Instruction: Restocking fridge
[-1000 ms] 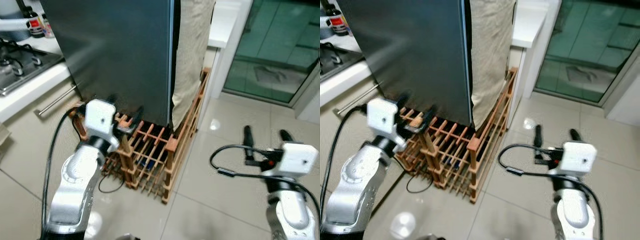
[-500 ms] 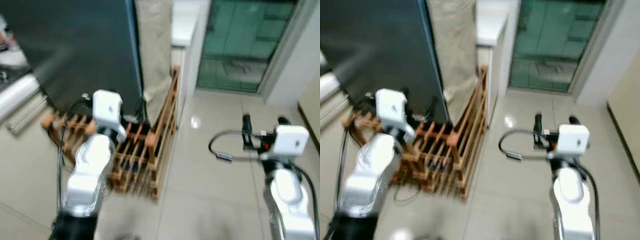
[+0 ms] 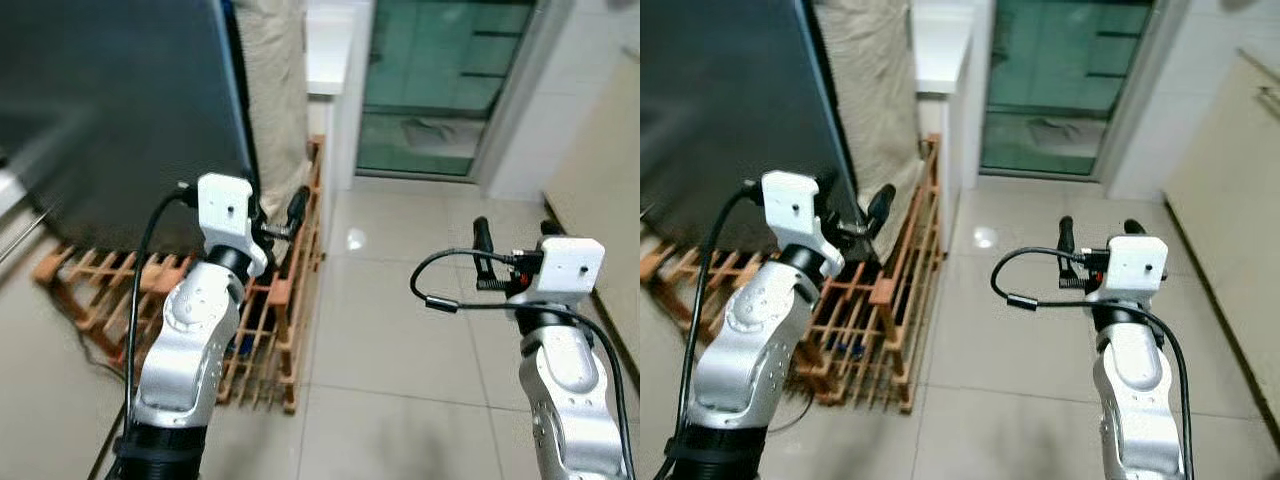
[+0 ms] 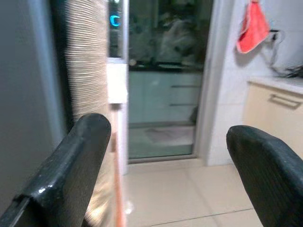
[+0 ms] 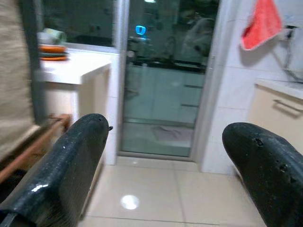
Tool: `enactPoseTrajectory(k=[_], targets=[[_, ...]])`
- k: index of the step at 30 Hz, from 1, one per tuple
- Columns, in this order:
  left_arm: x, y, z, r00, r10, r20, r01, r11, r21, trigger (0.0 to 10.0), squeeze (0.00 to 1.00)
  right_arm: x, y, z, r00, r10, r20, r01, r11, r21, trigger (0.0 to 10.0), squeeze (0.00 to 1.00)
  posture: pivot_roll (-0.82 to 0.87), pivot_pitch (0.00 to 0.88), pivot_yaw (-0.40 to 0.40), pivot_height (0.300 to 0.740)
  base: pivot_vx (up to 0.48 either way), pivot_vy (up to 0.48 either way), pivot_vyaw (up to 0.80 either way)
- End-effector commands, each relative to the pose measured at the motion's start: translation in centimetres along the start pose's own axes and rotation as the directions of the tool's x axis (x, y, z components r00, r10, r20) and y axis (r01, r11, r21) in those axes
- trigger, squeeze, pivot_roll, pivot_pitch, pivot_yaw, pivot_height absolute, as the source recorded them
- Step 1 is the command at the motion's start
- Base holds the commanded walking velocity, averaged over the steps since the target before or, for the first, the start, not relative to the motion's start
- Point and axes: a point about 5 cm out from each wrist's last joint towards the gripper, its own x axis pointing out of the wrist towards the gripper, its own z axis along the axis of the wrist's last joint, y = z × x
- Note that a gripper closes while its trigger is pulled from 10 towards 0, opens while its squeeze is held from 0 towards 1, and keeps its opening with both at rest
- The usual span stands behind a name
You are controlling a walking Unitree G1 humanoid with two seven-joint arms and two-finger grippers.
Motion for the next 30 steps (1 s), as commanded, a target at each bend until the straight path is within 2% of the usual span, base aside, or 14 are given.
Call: enactPoseTrajectory(k=[1, 11, 20, 23, 25, 27, 30], targets=[[0.0, -0.1, 0.3, 1.000, 0.000, 0.004, 0.000, 1.000, -0.012, 10.0, 0.00, 0.1, -0.2, 0.4, 1.000, 0.006, 0.014, -0.006, 1.000, 0.000, 10.0, 0.00, -0.11, 0.001, 0.019, 0.740, 0.480, 0.000, 0.00], [0.0, 0.2, 0.7, 0.999, 0.038, 0.019, -0.037, 0.997, -0.060, 10.0, 0.00, 0.1, 0.2, 0.4, 1.000, 0.029, 0.011, -0.029, 1.000, 0.001, 10.0, 0.00, -0.10, 0.000, 0.015, 0.740, 0.480, 0.000, 0.00], [0.1, 0.6, 1.5, 0.997, 0.070, 0.040, -0.067, 0.996, -0.067, 10.0, 0.00, 0.3, 0.6, 0.4, 0.998, 0.054, 0.016, -0.054, 0.999, 0.006, 10.0, 0.00, -0.10, 0.000, 0.009, 0.740, 0.027, 0.000, 0.00], [0.5, 0.6, 1.3, 0.997, 0.071, 0.018, -0.070, 0.994, -0.080, 10.0, 0.00, 0.3, 0.6, 0.4, 0.998, 0.057, 0.014, -0.057, 0.998, 0.007, 10.0, 0.00, -0.10, 0.000, 0.009, 0.740, 0.000, 0.000, 0.00], [1.4, 0.4, 1.6, 0.999, 0.050, 0.021, -0.048, 0.995, -0.089, 10.0, 0.00, 0.5, 0.7, 0.4, 0.998, 0.060, 0.015, -0.060, 0.998, 0.013, 10.0, 0.00, -0.09, 0.000, 0.006, 0.740, 0.000, 0.000, 0.00], [1.7, 0.3, 1.6, 0.999, 0.047, 0.023, -0.045, 0.995, -0.093, 10.0, 0.00, 0.6, 0.8, 0.4, 0.998, 0.061, 0.016, -0.062, 0.998, 0.015, 10.0, 0.00, -0.09, 0.000, 0.006, 0.740, 0.000, 0.000, 0.00], [2.9, -0.7, 2.2, 0.999, 0.010, 0.030, -0.006, 0.990, -0.140, 10.0, 0.00, 0.8, 1.0, 0.3, 0.998, 0.065, 0.017, -0.065, 0.998, 0.016, 10.0, 0.00, -0.10, 0.000, 0.012, 0.740, 0.000, 0.000, 0.00]])
